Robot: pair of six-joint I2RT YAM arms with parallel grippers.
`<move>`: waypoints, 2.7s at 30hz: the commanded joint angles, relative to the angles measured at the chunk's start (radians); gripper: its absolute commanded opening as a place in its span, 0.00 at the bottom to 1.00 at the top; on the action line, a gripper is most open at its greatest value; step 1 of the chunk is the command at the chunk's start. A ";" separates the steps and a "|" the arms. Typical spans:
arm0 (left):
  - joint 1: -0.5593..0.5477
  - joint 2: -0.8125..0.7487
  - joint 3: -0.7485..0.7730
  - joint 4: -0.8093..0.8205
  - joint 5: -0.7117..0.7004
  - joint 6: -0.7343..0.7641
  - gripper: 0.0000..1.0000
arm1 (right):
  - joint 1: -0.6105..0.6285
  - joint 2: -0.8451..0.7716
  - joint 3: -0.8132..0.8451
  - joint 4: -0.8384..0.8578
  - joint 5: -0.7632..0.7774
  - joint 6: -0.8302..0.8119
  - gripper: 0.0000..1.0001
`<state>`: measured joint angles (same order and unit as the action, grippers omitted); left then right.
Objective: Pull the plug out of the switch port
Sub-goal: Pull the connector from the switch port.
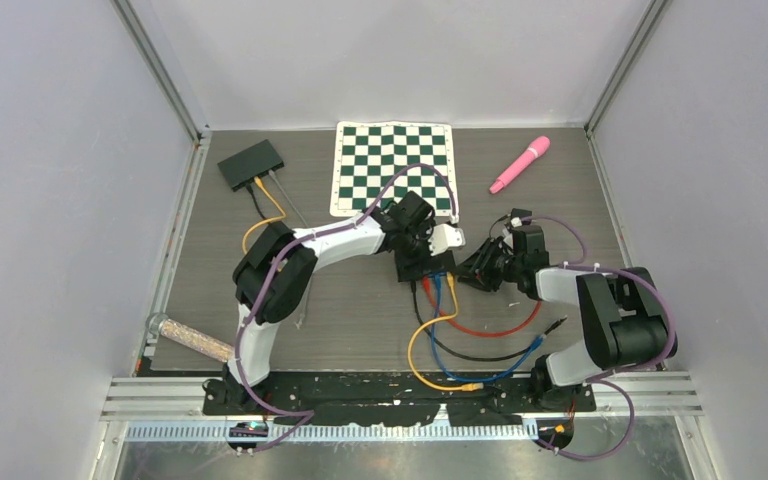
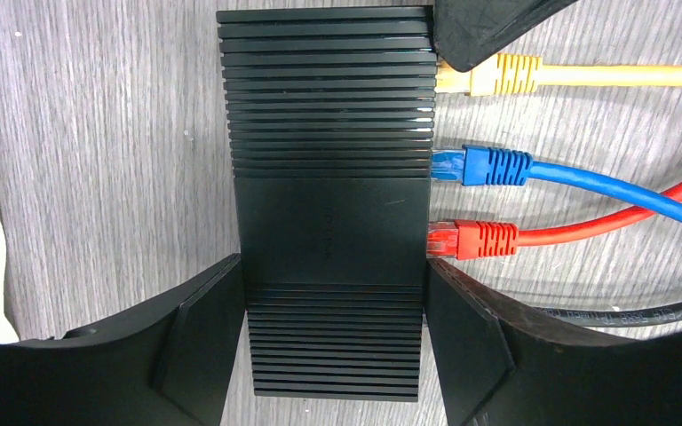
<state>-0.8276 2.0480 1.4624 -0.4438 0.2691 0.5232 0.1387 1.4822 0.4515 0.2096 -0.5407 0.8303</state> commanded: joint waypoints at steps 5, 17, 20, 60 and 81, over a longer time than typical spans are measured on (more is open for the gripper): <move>-0.016 0.021 0.029 -0.028 0.072 0.000 0.72 | 0.009 0.038 -0.056 0.036 0.018 -0.003 0.37; -0.008 0.026 0.038 -0.032 0.085 -0.006 0.72 | 0.009 -0.030 -0.098 0.098 0.040 0.024 0.38; -0.008 0.024 0.033 -0.030 0.088 -0.006 0.72 | 0.008 0.026 -0.082 0.150 0.018 0.062 0.38; 0.007 0.030 0.052 -0.072 0.156 0.022 0.70 | 0.022 0.039 -0.085 0.122 0.129 0.027 0.43; 0.034 0.086 0.163 -0.215 0.257 0.048 0.68 | 0.024 0.182 -0.126 0.489 -0.048 0.302 0.35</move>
<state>-0.7761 2.1212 1.5951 -0.5865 0.4183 0.5724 0.1608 1.5909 0.3088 0.6418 -0.6147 1.0355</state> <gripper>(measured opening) 0.683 0.408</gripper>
